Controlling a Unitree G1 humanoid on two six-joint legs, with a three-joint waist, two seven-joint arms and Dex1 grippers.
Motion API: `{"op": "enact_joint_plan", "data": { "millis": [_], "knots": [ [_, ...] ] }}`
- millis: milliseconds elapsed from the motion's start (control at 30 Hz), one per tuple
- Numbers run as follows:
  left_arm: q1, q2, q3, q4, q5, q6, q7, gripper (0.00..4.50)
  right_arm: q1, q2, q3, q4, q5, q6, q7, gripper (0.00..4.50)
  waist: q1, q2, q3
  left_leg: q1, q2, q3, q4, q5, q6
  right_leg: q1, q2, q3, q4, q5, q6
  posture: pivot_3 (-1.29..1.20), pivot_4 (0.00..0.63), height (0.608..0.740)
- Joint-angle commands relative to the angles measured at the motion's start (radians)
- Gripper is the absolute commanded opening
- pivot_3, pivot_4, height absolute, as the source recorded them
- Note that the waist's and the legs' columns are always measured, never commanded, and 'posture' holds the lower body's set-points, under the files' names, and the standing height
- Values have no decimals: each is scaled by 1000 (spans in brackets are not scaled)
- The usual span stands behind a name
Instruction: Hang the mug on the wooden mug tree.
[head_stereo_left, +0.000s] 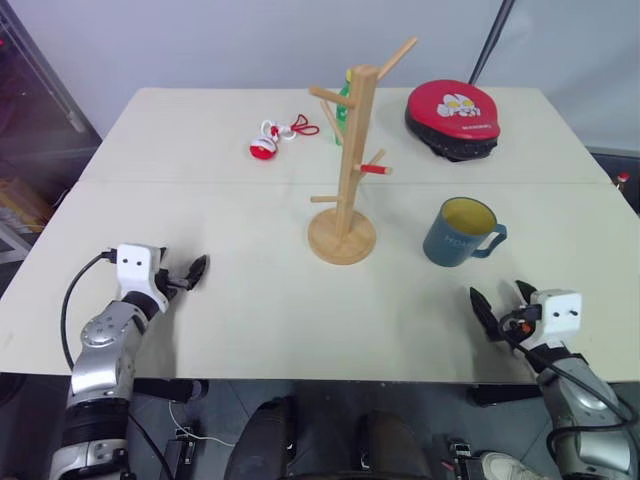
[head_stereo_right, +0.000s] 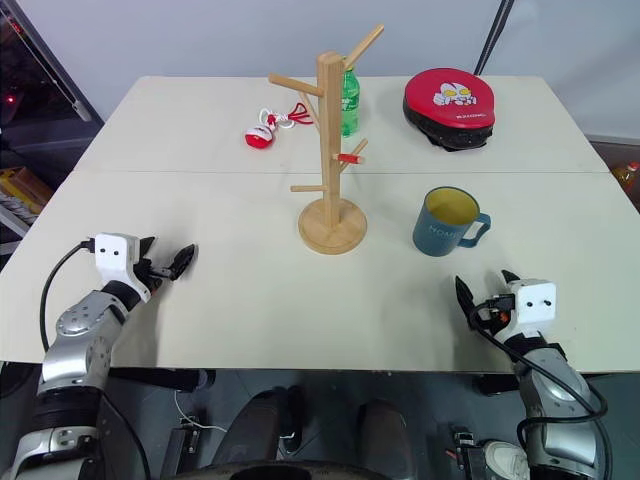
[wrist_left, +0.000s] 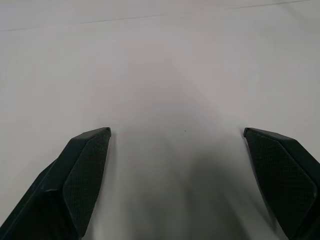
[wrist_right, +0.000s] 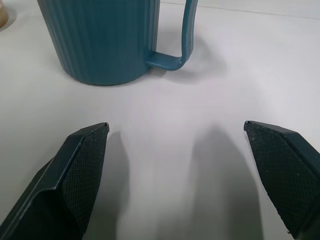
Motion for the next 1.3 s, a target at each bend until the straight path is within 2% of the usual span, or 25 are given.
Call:
{"op": "enact_joint_plan", "data": {
  "millis": [33,367,567,767,1000,1300],
  "knots": [
    [13,16,23,-9,7,5,12,4500,-9,-6,-3,-5,-4,-11,-3,4480,0,0,0,0,0,0,0,0,0,0,0,0,0,0,0,0,150,740],
    [19,7,-25,-84,-25,24,-55,4500,-2,-6,-10,-29,4,-4,-17,4480,2,0,0,0,0,0,0,0,0,0,0,0,0,0,0,0,150,740],
    [53,17,-157,-297,-98,51,-260,4500,-30,-10,-16,-42,5,13,-43,4480,2,0,0,-1,0,0,0,0,0,0,-1,1,0,0,0,0,150,740],
    [11,73,-344,-558,-210,182,-464,4500,-115,-18,-32,-55,1,55,-112,4480,0,1,0,-1,1,2,0,0,0,-2,-1,3,0,0,-1,0,150,740],
    [-67,71,-417,-622,-217,243,-489,4500,-182,-36,-35,-11,-5,61,-140,4480,2,1,0,-1,2,2,0,0,0,-2,1,4,0,1,-2,0,150,740],
    [-89,71,-421,-630,-215,244,-495,4500,-242,-56,-20,79,-25,37,-129,4480,1,1,0,-1,2,3,0,0,1,-2,2,4,0,1,-2,0,150,740]
  ]
}}
